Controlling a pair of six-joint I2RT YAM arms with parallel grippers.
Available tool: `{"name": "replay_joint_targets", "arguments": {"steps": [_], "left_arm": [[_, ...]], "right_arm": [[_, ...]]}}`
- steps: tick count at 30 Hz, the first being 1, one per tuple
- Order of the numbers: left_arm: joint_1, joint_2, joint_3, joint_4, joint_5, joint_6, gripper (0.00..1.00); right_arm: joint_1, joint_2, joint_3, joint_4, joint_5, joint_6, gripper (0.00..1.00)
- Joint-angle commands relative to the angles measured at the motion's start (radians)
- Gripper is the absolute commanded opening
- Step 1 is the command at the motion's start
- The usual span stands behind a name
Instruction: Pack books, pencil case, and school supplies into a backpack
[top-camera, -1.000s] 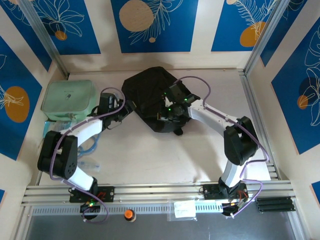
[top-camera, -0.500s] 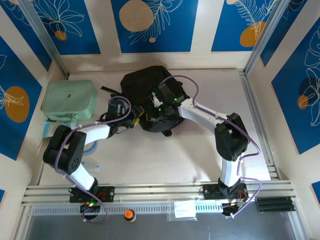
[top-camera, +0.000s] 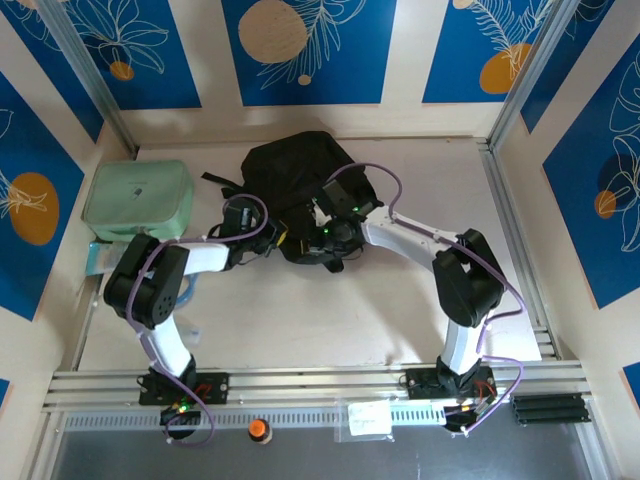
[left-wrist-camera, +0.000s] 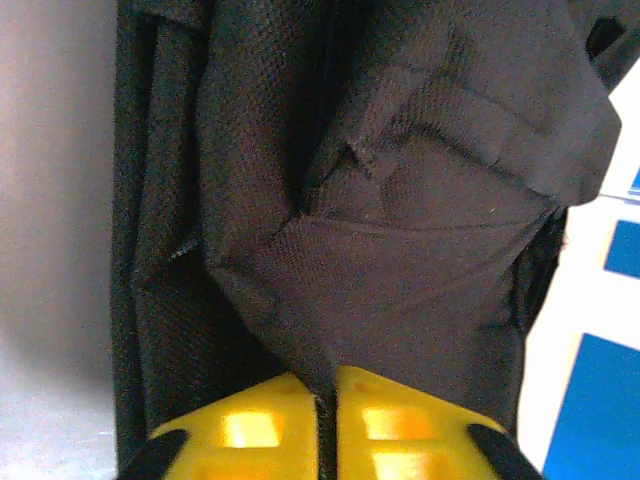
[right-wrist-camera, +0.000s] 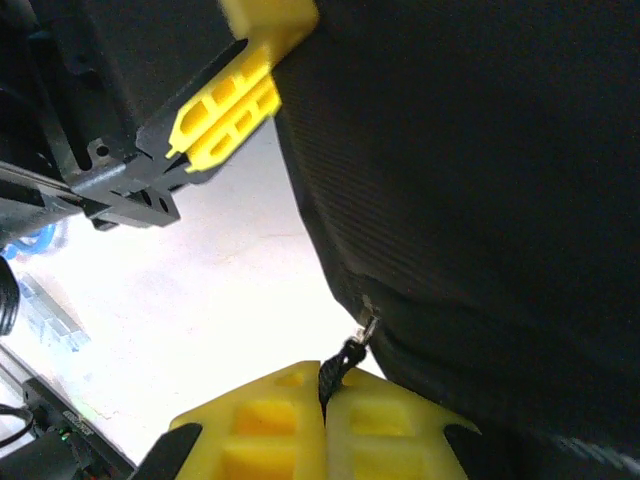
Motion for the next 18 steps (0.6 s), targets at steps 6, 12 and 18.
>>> {"name": "replay_joint_targets", "arguments": {"steps": [6,12,18], "left_arm": [[0.031,0.051,0.047,-0.061,-0.069,0.079,0.0],[0.046,0.053,0.068,-0.105,-0.073,0.13,0.0],[0.057,0.053,0.118,-0.187,-0.062,0.213,0.0]], "right_arm": [[-0.048,-0.141,-0.155,-0.023,0.07,0.05,0.0],[-0.102,-0.191,-0.223,-0.017,0.096,0.101,0.0],[-0.182,-0.221,-0.271,-0.005,0.102,0.147,0.0]]}}
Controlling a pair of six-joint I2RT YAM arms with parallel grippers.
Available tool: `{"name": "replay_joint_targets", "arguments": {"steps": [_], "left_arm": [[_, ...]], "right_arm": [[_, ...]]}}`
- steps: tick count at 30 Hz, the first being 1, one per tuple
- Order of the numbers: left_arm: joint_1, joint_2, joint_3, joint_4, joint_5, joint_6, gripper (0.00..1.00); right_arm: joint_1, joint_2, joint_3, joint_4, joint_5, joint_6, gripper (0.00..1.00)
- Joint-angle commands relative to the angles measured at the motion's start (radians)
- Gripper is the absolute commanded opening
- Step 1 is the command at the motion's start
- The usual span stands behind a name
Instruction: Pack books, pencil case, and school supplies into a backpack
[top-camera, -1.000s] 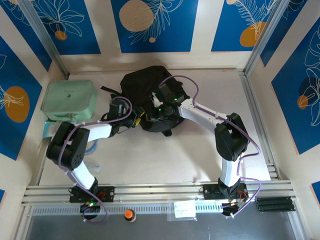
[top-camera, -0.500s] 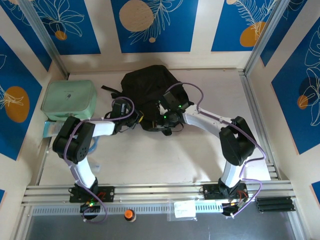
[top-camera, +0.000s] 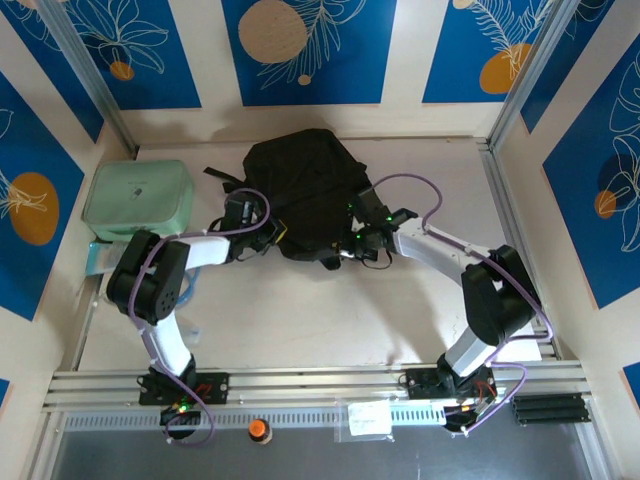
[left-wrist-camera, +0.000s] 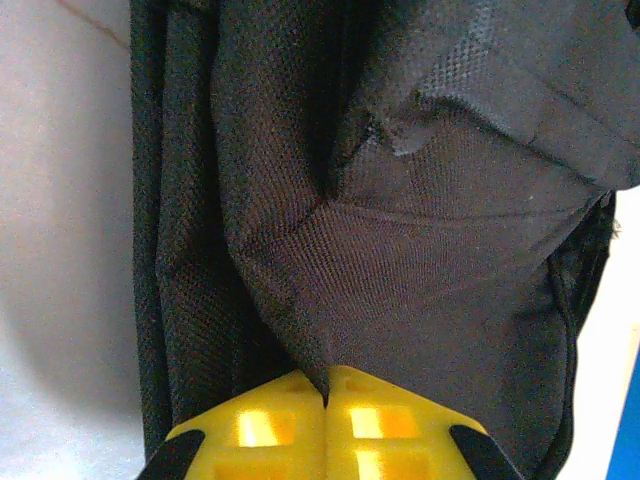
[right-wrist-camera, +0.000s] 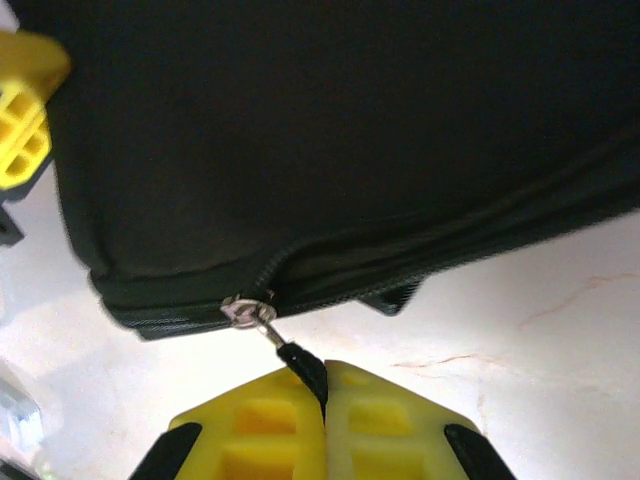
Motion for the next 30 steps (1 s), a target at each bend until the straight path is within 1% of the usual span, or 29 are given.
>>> {"name": "replay_joint_targets", "arguments": {"steps": [1,5,8,10,13,17,19,21,23,26,30], "left_arm": [[0.041,0.027,0.05,-0.081,-0.056,0.09,0.0],[0.048,0.051,0.123,-0.162,-0.031,0.172,0.0],[0.061,0.061,0.177,-0.228,-0.04,0.238,0.0],[0.078,0.055,0.204,-0.273,-0.056,0.276,0.07],[0.108,0.016,0.212,-0.324,-0.083,0.319,0.23],[0.146,-0.089,0.18,-0.399,-0.119,0.368,0.44],[0.157,-0.15,0.154,-0.447,-0.141,0.38,0.52],[0.158,-0.216,0.118,-0.484,-0.157,0.387,0.57],[0.158,-0.272,0.082,-0.507,-0.147,0.379,0.6],[0.158,-0.342,0.018,-0.511,-0.1,0.336,0.63],[0.147,-0.413,-0.076,-0.422,-0.007,0.222,0.65]], "right_arm": [[-0.038,-0.042,-0.024,-0.042,0.023,0.038,0.0],[-0.037,-0.039,-0.005,-0.037,0.009,0.013,0.0],[-0.016,-0.028,0.007,-0.02,-0.019,-0.011,0.0],[0.006,-0.014,0.017,-0.004,-0.044,-0.03,0.0],[0.051,0.02,0.051,0.02,-0.071,-0.049,0.0],[0.114,0.103,0.14,0.038,-0.092,-0.055,0.0],[0.139,0.145,0.194,0.038,-0.097,-0.059,0.0],[0.158,0.187,0.253,0.035,-0.109,-0.067,0.0],[0.172,0.222,0.309,0.035,-0.121,-0.075,0.0],[0.186,0.269,0.382,0.03,-0.142,-0.089,0.0],[0.202,0.32,0.45,0.027,-0.171,-0.102,0.0]]}}
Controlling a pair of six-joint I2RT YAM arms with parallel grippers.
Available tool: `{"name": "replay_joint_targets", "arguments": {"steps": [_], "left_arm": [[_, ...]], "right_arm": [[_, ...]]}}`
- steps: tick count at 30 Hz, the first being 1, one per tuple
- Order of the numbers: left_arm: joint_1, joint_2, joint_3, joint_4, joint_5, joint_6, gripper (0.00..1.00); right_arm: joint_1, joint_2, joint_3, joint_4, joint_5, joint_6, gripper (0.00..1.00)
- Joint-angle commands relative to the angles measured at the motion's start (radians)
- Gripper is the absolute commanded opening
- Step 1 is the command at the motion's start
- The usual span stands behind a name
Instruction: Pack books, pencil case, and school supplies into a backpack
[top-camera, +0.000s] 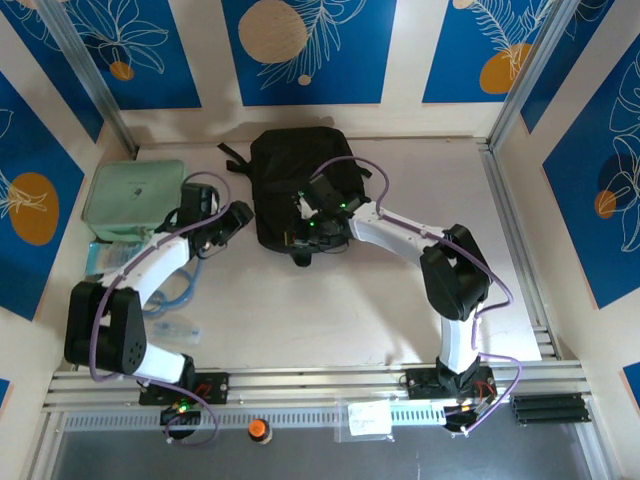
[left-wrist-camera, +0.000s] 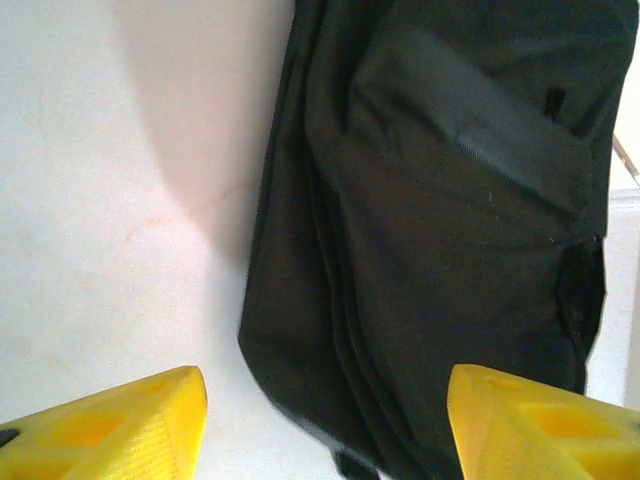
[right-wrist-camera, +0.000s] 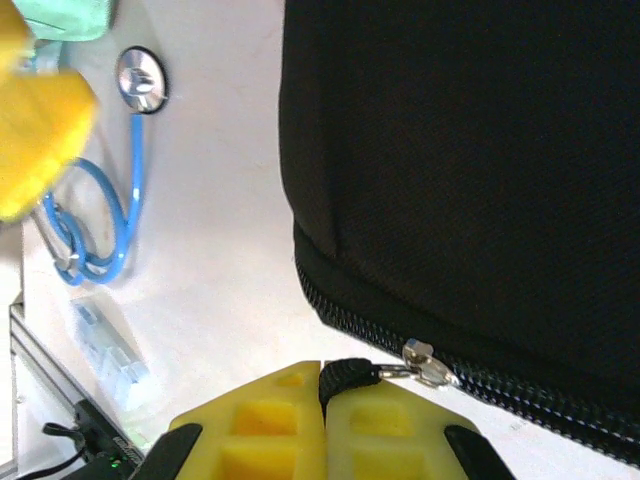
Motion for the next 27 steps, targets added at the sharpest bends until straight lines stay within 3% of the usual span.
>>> {"name": "replay_joint_targets", "arguments": {"steps": [1,5,12,19,23,27], "left_arm": [[-0.015,-0.035,-0.076,0.046,0.1,-0.112,0.66],[-0.037,-0.036,-0.123,0.204,0.228,-0.252,0.69],[-0.08,0.025,-0.14,0.344,0.212,-0.381,0.73],[-0.112,0.134,-0.109,0.398,0.198,-0.414,0.72],[-0.119,0.178,-0.095,0.402,0.174,-0.414,0.63],[-0.119,0.213,-0.077,0.4,0.157,-0.405,0.43]], "right_arm": [[0.014,0.033,0.058,-0.003,-0.061,-0.033,0.0],[0.026,0.043,0.067,0.0,-0.071,-0.037,0.0],[0.032,0.026,0.028,0.019,-0.085,-0.034,0.0],[0.035,-0.004,-0.012,0.028,-0.081,-0.037,0.0],[0.033,-0.02,-0.04,0.026,-0.069,-0.038,0.0],[0.03,-0.047,-0.08,0.015,-0.035,-0.037,0.0]]}}
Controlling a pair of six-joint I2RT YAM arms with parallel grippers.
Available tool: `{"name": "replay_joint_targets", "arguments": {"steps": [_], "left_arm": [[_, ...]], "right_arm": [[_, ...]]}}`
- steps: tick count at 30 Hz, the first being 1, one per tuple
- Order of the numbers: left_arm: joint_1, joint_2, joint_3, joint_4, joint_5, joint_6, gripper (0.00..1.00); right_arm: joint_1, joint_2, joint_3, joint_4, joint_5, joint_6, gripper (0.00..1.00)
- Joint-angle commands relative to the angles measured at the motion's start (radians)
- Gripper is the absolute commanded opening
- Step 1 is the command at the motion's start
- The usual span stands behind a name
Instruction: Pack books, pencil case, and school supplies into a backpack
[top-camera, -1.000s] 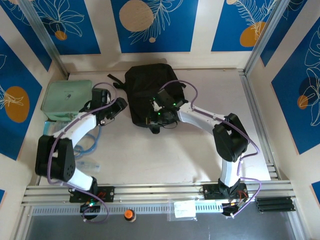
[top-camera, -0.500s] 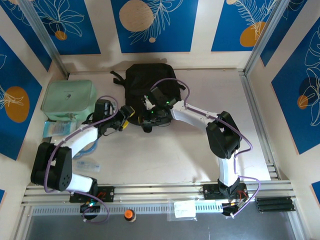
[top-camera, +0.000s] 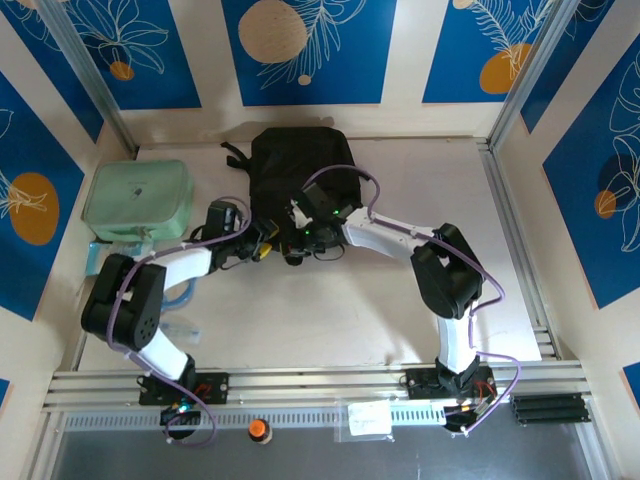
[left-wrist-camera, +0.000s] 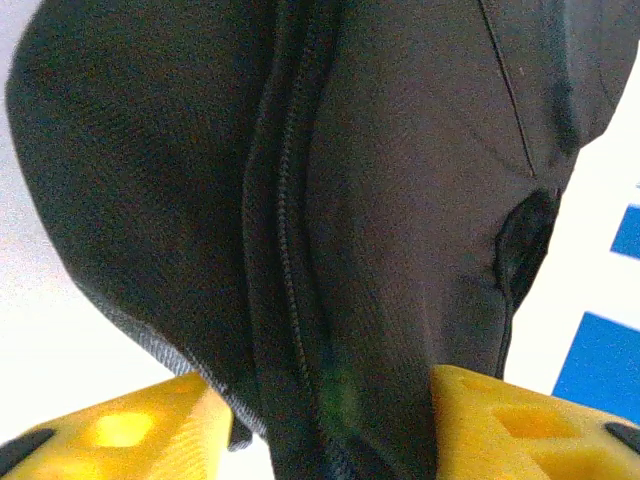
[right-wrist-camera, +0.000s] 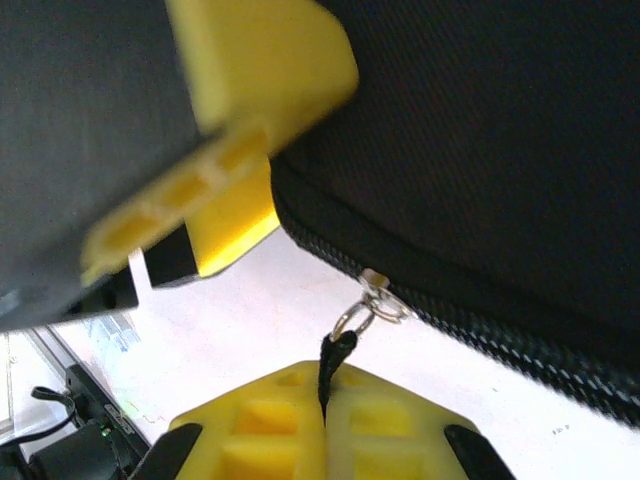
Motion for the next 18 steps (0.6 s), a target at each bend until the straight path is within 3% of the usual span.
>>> {"name": "replay_joint_targets", "arguments": {"steps": [1,8,13,18], "left_arm": [[-0.008,0.03,0.044,0.03,-0.028,0.014,0.37],[-0.002,0.06,0.061,-0.031,-0.086,0.066,0.08],[0.007,0.064,0.061,-0.057,-0.099,0.102,0.01],[0.011,0.046,0.062,-0.095,-0.128,0.159,0.0]], "right_arm": [[0.0,-0.07,-0.037,-0.014,0.017,-0.017,0.0],[-0.061,-0.149,-0.174,-0.034,0.108,0.009,0.0],[-0.143,-0.203,-0.264,-0.053,0.139,0.035,0.0],[-0.237,-0.264,-0.321,-0.068,0.163,0.05,0.0]]}}
